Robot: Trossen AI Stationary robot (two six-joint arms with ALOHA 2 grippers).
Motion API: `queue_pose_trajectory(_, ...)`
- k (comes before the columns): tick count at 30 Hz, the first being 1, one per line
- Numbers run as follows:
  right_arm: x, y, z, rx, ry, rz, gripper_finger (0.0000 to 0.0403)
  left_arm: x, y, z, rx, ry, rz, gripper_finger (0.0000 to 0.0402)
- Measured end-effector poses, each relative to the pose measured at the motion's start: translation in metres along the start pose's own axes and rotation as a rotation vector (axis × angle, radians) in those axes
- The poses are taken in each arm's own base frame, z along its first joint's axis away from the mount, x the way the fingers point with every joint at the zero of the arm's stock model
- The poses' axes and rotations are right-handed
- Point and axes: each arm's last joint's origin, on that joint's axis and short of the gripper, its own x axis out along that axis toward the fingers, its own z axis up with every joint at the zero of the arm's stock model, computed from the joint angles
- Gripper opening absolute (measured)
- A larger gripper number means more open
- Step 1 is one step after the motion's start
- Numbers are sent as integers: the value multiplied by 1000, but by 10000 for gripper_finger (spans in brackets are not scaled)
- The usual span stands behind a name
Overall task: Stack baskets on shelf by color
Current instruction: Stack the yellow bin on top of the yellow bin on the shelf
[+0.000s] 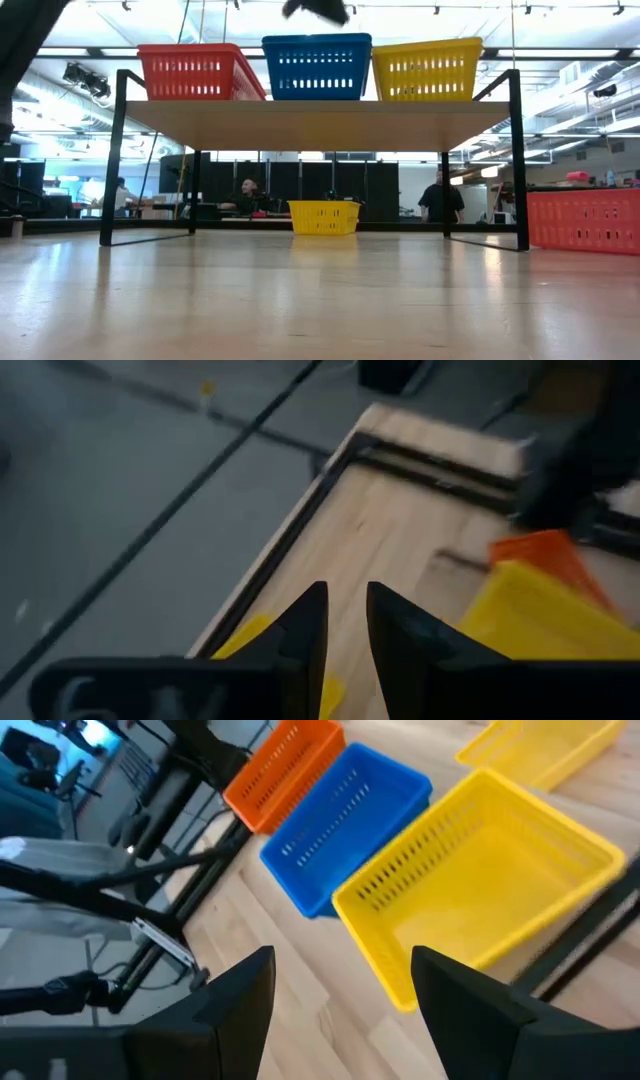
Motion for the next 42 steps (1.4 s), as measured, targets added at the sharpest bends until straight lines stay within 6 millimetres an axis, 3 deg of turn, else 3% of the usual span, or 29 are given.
queue_pose_trajectory(6,5,-1,7,37,-32,-11,240,47,65,-15,-70,170,70,98)
queue_pose_trajectory(12,8,-4,14,100,-59,-33,240,99,113,-41,-359,333,-5,130)
queue_pose_trajectory(18,10,-7,19,161,-82,-49,240,147,119,-71,-407,496,-20,176)
queue_pose_trajectory(25,11,-9,22,231,-90,-48,240,184,125,-97,-380,588,109,224)
queue_pose_trajectory(34,14,-8,22,278,-88,-51,240,213,139,-130,-426,740,160,256)
queue_pose_trajectory(42,15,-6,22,270,-89,-43,240,234,129,-148,-438,807,96,259)
